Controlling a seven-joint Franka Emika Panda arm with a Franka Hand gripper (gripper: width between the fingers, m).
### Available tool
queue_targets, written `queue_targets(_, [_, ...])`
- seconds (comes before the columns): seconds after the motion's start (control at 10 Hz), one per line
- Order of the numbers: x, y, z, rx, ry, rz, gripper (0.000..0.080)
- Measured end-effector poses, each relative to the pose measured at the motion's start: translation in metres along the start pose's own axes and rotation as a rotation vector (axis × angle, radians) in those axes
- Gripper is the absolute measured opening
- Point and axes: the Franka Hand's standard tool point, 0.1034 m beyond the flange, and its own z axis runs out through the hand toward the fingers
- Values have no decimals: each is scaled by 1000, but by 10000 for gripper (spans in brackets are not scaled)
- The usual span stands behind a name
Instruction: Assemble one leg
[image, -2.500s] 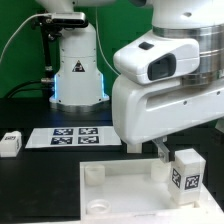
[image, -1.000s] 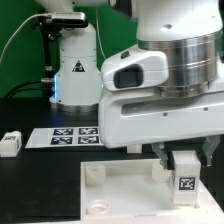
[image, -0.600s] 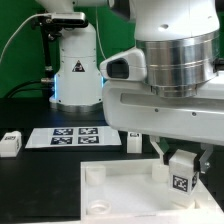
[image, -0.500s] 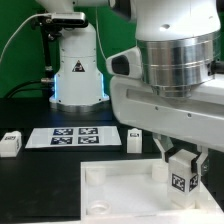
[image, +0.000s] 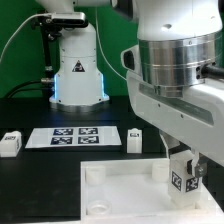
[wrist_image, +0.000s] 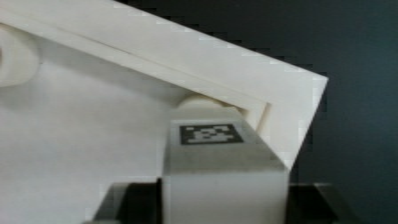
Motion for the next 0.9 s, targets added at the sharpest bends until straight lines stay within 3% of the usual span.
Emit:
queue_targets(0.1, [-1,0,0,0,0,-3,582])
queue_targets(0.2, [-1,0,0,-1,0,-31,582])
queue_targets(0.4, [-2,0,1,-2,1,-377,643])
queue_targets(0.9, [5,-5,1,-2,-6,-1030,649])
